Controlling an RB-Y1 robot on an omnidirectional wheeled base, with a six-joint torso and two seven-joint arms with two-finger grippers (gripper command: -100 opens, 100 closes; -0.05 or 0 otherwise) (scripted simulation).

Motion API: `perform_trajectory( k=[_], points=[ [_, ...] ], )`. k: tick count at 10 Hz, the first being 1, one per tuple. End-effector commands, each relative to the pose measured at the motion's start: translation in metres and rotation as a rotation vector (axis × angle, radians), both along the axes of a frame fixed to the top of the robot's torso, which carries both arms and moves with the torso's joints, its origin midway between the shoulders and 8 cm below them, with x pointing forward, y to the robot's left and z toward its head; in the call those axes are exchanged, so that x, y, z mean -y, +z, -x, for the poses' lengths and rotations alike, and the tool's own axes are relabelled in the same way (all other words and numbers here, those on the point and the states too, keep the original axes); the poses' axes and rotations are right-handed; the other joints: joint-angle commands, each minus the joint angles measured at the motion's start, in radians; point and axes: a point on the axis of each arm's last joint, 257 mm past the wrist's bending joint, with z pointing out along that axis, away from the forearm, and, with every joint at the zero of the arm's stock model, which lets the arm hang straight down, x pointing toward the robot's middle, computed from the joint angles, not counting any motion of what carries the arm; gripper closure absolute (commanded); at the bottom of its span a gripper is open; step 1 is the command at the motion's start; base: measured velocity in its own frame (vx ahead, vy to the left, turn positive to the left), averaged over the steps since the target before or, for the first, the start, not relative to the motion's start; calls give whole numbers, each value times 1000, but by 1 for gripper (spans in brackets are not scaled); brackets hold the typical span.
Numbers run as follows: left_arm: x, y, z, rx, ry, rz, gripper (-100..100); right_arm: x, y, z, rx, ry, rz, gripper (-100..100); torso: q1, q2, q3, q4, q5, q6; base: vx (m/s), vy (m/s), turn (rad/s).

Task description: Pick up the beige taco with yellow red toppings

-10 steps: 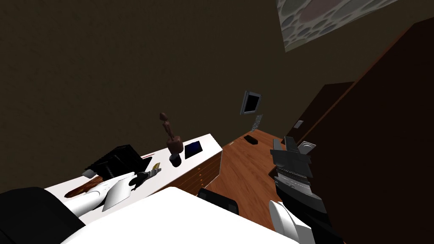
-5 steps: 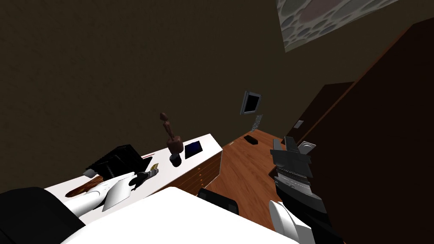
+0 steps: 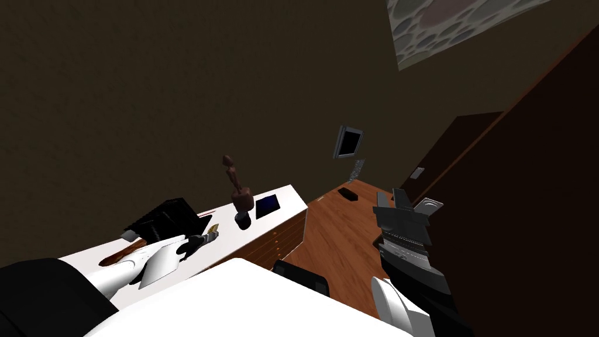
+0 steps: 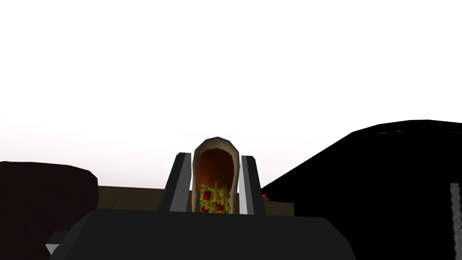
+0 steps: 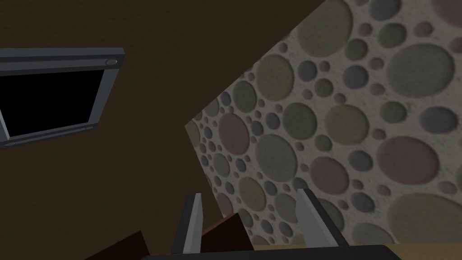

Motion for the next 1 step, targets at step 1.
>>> perform_trajectory(
  k=[1],
  points=[
    [0,0,0,0,0,0,0,0,0,0,0,0,0,0,0,0,0,0,0,0,0,0,0]
  ],
)
